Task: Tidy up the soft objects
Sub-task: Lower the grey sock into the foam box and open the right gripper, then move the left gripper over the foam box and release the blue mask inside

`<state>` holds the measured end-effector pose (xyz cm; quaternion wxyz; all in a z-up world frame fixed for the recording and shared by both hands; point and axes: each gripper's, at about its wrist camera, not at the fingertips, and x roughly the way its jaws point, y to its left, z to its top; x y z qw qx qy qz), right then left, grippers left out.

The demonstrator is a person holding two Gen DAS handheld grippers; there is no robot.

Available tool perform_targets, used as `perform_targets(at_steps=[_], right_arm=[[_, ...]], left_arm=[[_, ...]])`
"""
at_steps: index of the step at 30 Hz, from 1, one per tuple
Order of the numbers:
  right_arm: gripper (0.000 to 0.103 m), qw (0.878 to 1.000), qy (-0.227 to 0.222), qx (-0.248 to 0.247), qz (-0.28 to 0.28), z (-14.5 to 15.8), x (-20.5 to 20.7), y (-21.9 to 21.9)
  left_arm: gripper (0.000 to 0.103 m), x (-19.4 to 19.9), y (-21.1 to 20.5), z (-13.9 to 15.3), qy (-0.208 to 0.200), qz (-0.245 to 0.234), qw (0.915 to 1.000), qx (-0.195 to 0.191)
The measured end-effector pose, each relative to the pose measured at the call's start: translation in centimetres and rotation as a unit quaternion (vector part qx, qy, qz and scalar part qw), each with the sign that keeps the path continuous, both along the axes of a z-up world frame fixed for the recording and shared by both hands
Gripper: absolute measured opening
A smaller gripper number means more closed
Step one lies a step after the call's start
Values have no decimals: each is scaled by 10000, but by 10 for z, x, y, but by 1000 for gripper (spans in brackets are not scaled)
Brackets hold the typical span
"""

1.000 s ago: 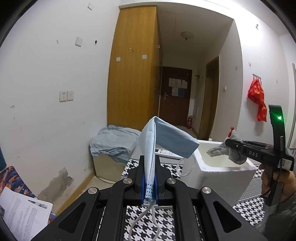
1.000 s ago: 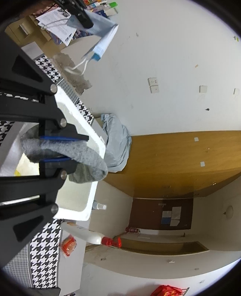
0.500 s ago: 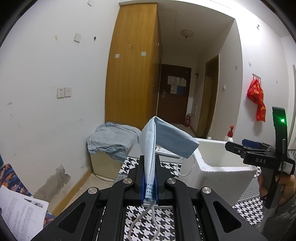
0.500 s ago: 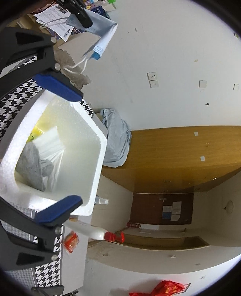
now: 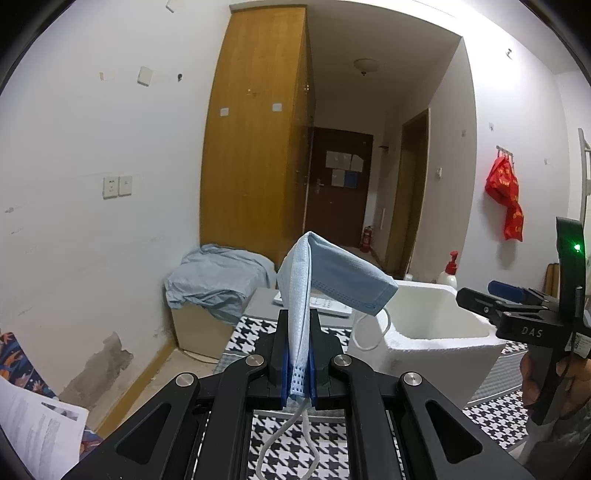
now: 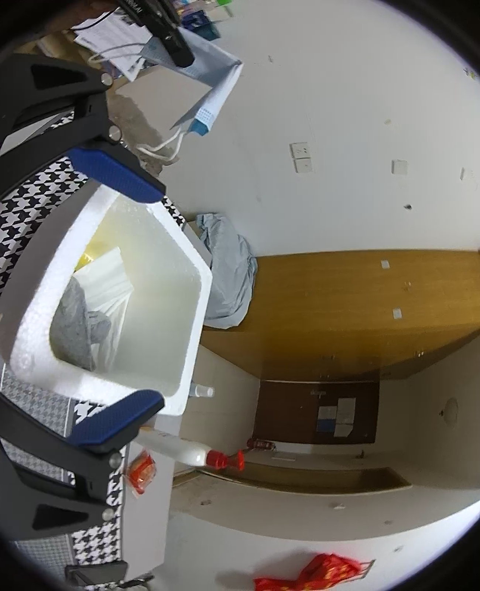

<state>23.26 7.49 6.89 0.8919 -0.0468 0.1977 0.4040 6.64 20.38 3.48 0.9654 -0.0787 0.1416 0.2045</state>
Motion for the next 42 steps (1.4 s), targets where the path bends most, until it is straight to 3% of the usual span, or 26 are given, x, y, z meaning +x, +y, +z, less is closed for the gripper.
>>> perform_targets(at_steps=[21, 42], right_arm=[[102, 9965, -104, -10, -829, 1, 1, -61], [102, 9865, 21, -69, -1633, -14, -8, -133]], left_arm=[[8, 44, -23, 22, -134, -728, 9971, 173], [8, 110, -55, 23, 121, -1495, 9886, 110]])
